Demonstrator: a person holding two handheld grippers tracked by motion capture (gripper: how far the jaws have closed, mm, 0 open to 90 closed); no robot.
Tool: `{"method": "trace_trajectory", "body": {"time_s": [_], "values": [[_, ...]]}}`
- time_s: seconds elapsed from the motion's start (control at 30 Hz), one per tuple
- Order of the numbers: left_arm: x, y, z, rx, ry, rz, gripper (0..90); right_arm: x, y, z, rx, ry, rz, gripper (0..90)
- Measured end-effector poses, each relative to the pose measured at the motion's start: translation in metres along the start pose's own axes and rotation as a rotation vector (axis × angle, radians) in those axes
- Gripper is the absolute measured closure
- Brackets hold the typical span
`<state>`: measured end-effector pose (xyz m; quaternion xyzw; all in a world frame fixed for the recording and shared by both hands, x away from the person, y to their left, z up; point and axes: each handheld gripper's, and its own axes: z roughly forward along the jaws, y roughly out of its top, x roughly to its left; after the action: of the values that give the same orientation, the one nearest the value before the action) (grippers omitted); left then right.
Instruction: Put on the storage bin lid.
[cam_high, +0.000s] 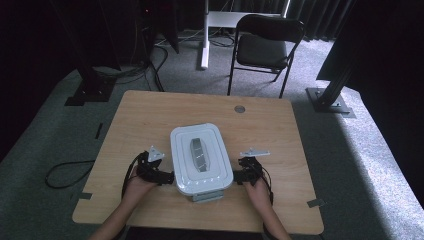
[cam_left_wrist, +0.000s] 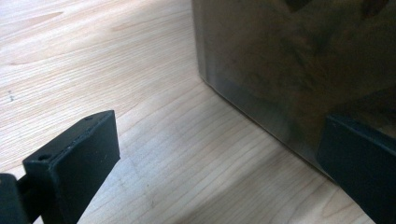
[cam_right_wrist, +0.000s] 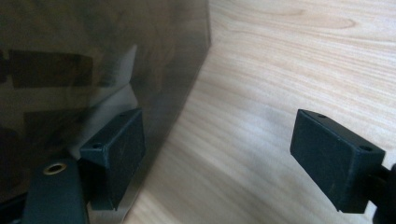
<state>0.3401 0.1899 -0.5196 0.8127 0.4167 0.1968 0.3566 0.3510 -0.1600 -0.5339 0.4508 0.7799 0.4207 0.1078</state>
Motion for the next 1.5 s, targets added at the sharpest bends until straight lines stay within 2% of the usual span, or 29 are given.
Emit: {"method": "trace_trajectory", "body": {"time_s": [0.17, 0.33, 0.4, 0.53, 0.6, 0.73, 0.8, 0.9, 0.93, 0.97, 1.1, 1.23, 1.33, 1.5], "values": [[0.005, 0.001, 0.001, 0.01, 0.003, 0.01, 0.5, 0.004, -0.006, -0.004, 0.004, 0.028, 0.002, 17.3], [0.011, 0.0, -0.001, 0.009, 0.021, 0.007, 0.5, 0.011, -0.009, -0.005, 0.022, 0.05, -0.018, 17.3], [0.013, -0.001, -0.002, 0.002, 0.023, 0.0, 0.5, 0.016, -0.01, -0.004, 0.031, 0.074, -0.032, 17.2], [0.017, -0.005, -0.004, -0.011, 0.009, -0.005, 0.5, 0.021, -0.011, -0.003, 0.041, 0.085, -0.041, 16.6], [0.017, -0.008, -0.005, -0.025, -0.011, -0.004, 0.5, 0.022, -0.011, -0.001, 0.052, 0.058, -0.049, 14.1], [0.017, -0.015, -0.009, -0.089, -0.021, 0.024, 0.5, 0.017, -0.014, 0.0, 0.026, 0.025, -0.035, 13.6], [0.016, -0.017, -0.01, -0.084, -0.021, 0.033, 0.5, 0.015, -0.015, 0.0, 0.027, 0.011, -0.045, 13.6], [0.017, -0.019, -0.01, -0.084, -0.024, 0.035, 0.5, 0.012, -0.016, -0.002, 0.017, 0.014, -0.039, 13.6], [0.018, -0.021, -0.012, -0.083, -0.034, 0.025, 0.5, 0.01, -0.016, -0.002, 0.03, -0.022, -0.051, 13.6], [0.018, -0.021, -0.012, -0.09, -0.037, 0.021, 0.5, 0.01, -0.016, -0.002, 0.029, -0.028, -0.054, 13.6], [0.018, -0.021, -0.016, -0.103, -0.041, 0.02, 0.5, 0.006, -0.016, -0.003, 0.013, -0.007, -0.032, 13.6], [0.019, -0.025, -0.02, -0.11, -0.044, 0.011, 0.5, 0.005, -0.017, -0.009, -0.04, -0.015, -0.034, 13.6], [0.021, -0.031, -0.022, -0.105, -0.036, 0.003, 0.5, 0.004, -0.019, -0.015, -0.075, -0.051, -0.055, 13.6], [0.028, -0.041, -0.025, -0.096, -0.029, -0.015, 0.5, -0.001, -0.025, -0.029, -0.141, -0.09, -0.055, 13.6]]}}
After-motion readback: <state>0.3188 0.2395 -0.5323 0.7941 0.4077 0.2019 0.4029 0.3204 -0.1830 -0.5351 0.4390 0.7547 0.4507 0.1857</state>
